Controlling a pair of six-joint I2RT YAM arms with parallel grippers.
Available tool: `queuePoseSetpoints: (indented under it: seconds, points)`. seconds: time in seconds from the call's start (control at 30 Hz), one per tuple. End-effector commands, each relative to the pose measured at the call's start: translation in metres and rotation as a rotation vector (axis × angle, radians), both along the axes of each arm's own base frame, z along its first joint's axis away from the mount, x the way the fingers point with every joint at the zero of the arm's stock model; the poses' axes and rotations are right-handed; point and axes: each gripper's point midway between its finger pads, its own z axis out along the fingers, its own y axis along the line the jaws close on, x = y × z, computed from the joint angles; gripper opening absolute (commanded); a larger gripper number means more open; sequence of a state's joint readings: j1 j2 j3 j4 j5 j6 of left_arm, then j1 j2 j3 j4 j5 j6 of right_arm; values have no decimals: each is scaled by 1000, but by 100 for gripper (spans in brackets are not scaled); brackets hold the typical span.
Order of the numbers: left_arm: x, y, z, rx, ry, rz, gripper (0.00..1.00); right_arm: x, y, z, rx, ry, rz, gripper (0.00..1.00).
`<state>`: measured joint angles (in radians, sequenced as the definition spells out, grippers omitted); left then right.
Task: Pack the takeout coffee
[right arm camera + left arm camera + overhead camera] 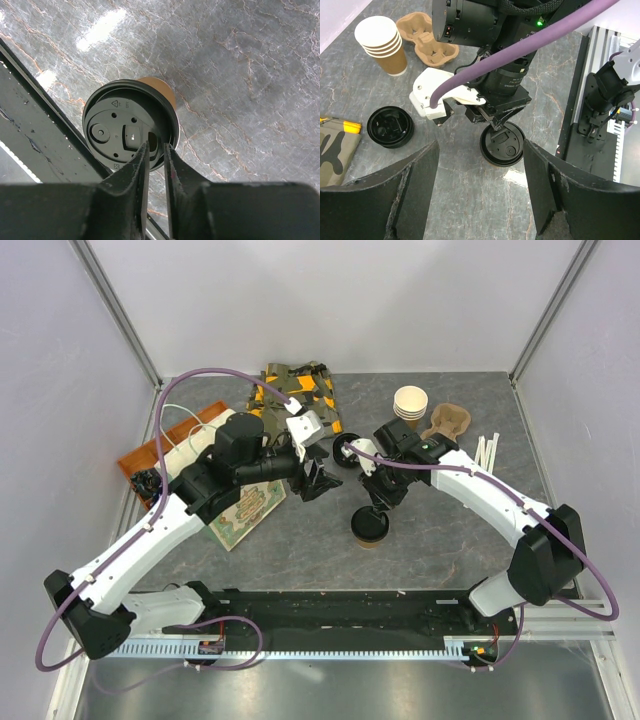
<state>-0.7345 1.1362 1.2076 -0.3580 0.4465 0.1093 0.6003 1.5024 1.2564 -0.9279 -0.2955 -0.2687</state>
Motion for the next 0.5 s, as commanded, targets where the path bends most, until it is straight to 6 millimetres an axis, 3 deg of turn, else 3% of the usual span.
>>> queuePoseSetpoints:
  seconds: [0.0,0.23,0.47]
  points:
    - [3,-2,8,-22,-6,5,75,0,4,2,13,-8,17,26]
    - [2,-3,6,-24,6,1,75,2,6,10,22,-20,20,33]
    - [-12,-8,2,-32,61,-67,75,10,6,49,63,-107,8,53]
